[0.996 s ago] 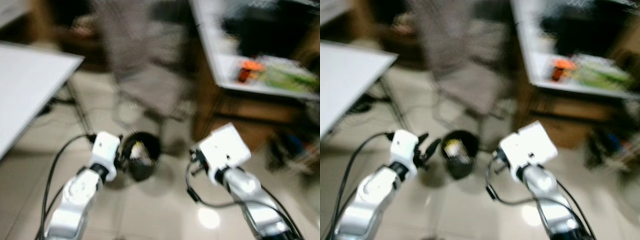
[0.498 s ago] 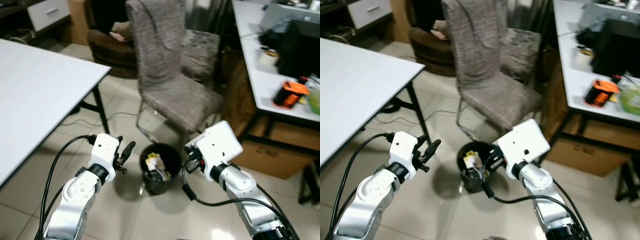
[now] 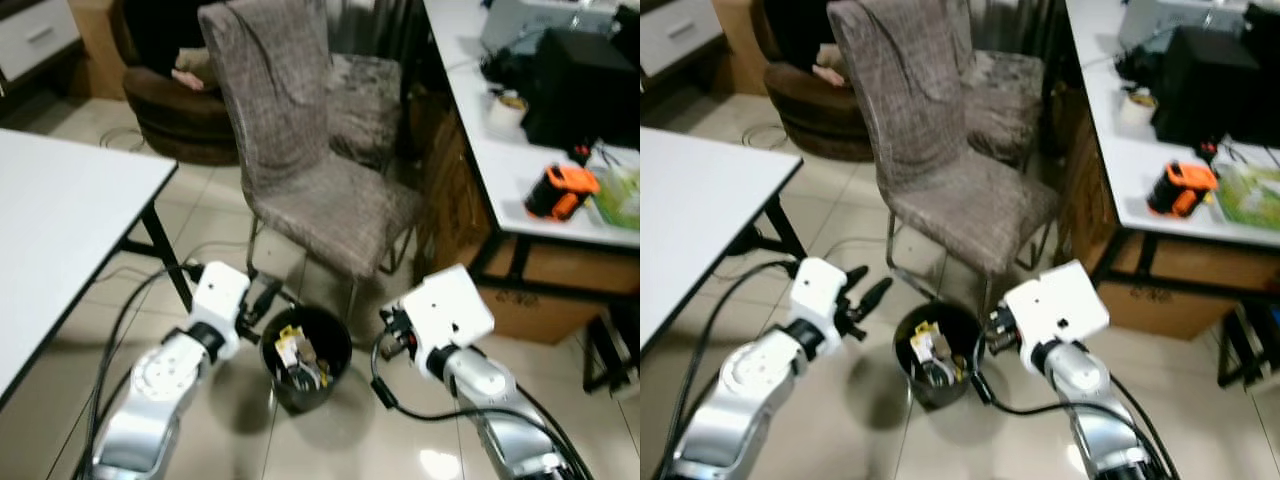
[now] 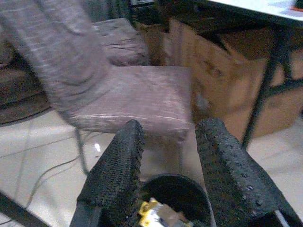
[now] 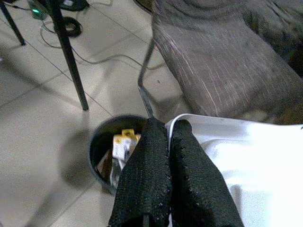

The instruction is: Picking trash to rubbish bin

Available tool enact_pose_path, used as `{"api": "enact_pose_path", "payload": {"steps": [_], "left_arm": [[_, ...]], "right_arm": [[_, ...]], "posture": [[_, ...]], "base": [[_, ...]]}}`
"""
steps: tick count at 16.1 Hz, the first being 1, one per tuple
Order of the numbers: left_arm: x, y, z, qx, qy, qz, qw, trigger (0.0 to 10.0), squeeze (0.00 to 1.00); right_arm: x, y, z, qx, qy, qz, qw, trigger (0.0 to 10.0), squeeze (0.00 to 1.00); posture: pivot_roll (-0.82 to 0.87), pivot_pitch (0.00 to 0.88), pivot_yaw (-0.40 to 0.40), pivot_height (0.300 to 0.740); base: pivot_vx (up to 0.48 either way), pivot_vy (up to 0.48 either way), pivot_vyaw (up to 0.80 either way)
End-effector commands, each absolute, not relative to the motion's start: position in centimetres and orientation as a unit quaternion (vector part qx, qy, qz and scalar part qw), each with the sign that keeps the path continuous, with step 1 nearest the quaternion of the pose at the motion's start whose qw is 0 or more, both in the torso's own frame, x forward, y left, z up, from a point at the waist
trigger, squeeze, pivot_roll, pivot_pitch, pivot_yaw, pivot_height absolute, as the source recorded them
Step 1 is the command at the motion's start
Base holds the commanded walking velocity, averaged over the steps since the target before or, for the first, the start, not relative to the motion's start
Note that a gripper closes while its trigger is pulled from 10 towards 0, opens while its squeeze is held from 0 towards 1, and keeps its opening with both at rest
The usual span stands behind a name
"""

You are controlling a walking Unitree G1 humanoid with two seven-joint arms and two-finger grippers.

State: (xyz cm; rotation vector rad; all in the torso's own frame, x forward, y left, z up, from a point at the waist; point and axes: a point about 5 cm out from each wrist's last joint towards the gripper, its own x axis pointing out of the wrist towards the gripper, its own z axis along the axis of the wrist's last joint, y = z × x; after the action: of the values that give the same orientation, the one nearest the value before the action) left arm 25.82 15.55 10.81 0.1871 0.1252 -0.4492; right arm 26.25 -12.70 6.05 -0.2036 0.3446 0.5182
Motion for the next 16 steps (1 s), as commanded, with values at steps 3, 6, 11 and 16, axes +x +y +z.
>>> {"api": "enact_pose_path", "payload": {"steps": [3, 6, 11, 16], "left_arm": [[25.6, 16.1, 10.7, 0.094, 0.068, -0.214, 0.970, 10.0, 0.00], [25.4, 16.1, 10.6, 0.093, 0.070, -0.212, 0.970, 10.0, 0.00], [25.3, 16.4, 10.7, 0.094, 0.070, -0.209, 0.971, 10.0, 0.00], [24.5, 16.6, 10.6, 0.093, 0.082, -0.224, 0.967, 10.0, 0.00]], "right_arm": [[26.3, -11.6, 6.2, -0.101, 0.164, 0.285, 0.939, 10.0, 0.00], [26.5, -11.6, 6.3, -0.109, 0.165, 0.295, 0.935, 10.0, 0.00], [26.4, -10.5, 6.3, -0.133, 0.162, 0.350, 0.913, 10.0, 0.00], [26.4, -11.1, 5.5, -0.094, 0.180, 0.324, 0.924, 10.0, 0.00]], "posture": [[-0.03, 0.096, -0.046, 0.740], [-0.03, 0.100, -0.053, 0.740], [-0.02, 0.110, -0.058, 0.740], [-0.01, 0.114, -0.066, 0.740]], "base": [[0.385, 0.000, 0.00], [0.389, 0.000, 0.00], [0.388, 0.000, 0.16], [0.229, 0.000, 0.32]]}}
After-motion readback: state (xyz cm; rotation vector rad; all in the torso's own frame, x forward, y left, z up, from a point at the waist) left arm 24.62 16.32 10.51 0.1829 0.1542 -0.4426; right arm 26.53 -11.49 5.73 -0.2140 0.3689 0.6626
